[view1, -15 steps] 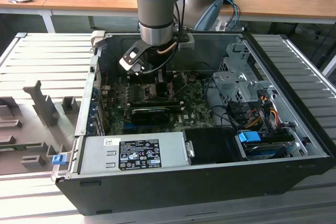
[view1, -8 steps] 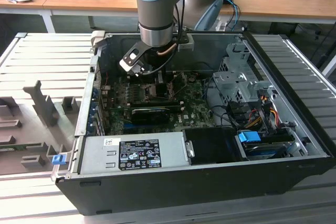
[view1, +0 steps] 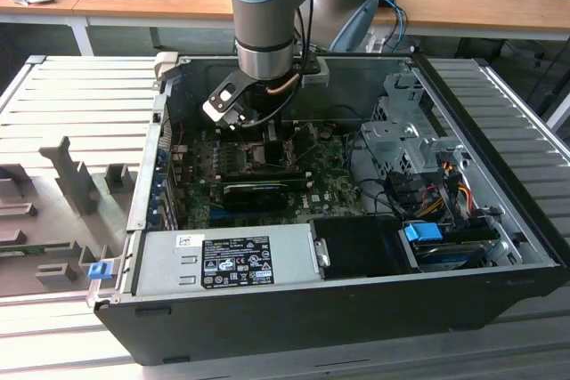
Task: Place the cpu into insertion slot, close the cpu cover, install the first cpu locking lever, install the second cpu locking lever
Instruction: 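Place the cpu into insertion slot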
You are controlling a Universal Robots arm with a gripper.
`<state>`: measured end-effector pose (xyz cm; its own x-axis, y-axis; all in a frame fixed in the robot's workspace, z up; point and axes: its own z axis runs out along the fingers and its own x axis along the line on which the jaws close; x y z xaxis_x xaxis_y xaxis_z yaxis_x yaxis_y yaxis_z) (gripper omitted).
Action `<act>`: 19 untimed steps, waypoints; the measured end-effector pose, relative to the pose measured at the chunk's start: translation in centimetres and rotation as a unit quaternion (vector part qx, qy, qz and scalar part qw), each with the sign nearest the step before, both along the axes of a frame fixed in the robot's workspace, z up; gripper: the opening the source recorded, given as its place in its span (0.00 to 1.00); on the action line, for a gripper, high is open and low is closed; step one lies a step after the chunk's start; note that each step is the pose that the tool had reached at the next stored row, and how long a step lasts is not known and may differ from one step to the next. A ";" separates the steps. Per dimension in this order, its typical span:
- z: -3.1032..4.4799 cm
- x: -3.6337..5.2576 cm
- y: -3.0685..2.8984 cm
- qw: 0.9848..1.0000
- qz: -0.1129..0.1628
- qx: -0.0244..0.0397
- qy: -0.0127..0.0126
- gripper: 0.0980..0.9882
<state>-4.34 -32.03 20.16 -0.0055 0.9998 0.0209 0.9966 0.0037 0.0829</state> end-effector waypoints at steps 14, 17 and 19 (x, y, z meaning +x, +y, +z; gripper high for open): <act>1.47 0.00 0.00 1.000 0.000 0.000 0.000 0.01; 1.55 0.00 0.00 1.000 0.000 -0.001 0.000 0.01; 1.67 0.00 0.00 1.000 0.000 -0.002 0.000 0.01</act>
<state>-4.34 -32.03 21.83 -0.0049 0.9998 0.0173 0.9966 0.0035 0.0821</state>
